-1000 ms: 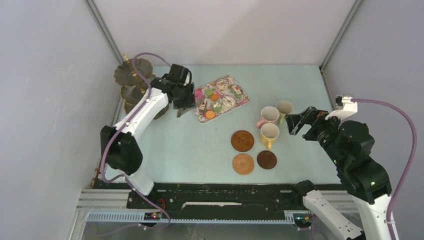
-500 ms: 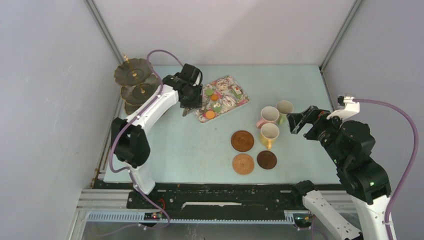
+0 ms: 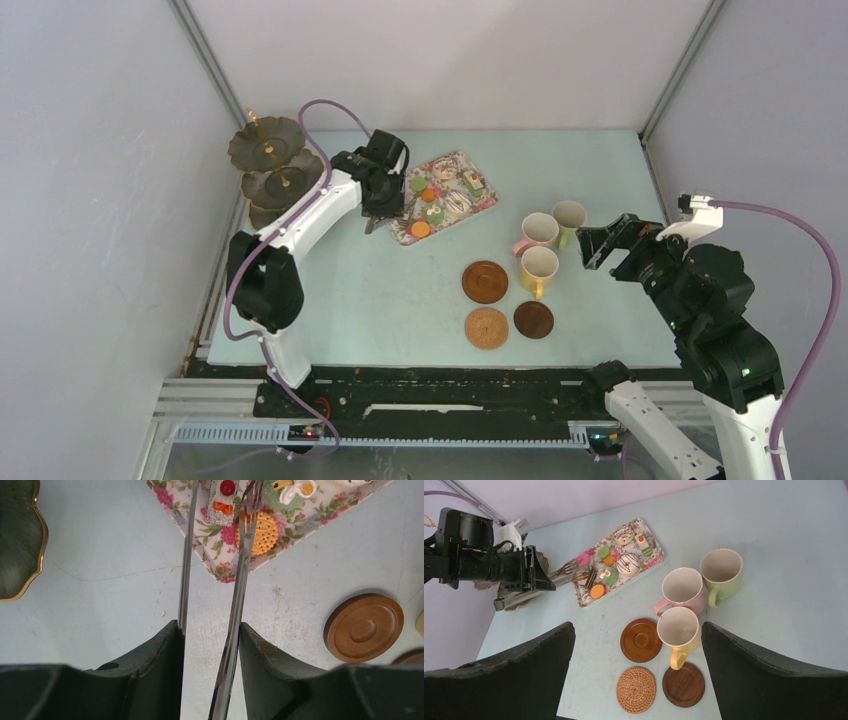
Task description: Serve the afternoon tea
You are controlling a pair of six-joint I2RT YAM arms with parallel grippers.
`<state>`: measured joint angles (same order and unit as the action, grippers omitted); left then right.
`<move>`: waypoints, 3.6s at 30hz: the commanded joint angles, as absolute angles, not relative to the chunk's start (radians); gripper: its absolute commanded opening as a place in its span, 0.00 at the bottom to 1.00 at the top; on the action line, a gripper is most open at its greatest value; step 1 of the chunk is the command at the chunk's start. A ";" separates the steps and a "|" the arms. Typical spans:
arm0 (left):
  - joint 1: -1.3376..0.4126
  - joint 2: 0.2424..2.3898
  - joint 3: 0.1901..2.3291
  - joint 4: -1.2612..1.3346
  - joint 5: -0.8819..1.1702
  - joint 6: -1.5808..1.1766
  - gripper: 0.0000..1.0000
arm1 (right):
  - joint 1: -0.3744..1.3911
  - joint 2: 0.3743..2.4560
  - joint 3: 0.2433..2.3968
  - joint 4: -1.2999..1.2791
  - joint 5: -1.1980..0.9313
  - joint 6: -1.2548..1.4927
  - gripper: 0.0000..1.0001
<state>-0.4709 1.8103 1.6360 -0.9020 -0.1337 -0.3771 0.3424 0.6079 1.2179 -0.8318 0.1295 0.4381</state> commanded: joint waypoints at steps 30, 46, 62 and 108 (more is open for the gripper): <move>-0.500 1.848 1.584 -0.841 -0.191 -0.398 0.44 | 0.334 0.590 1.217 -0.802 0.132 0.418 0.98; -0.500 1.780 1.598 -0.857 -0.219 -0.399 0.25 | 0.332 0.584 1.217 -0.780 0.102 0.418 0.98; -0.498 1.778 1.550 -0.846 -0.205 -0.404 0.32 | 0.333 0.572 1.217 -0.786 0.091 0.424 0.98; -0.489 1.687 1.587 -0.883 -0.168 -0.385 0.26 | 0.331 0.587 1.218 -0.776 0.071 0.420 0.98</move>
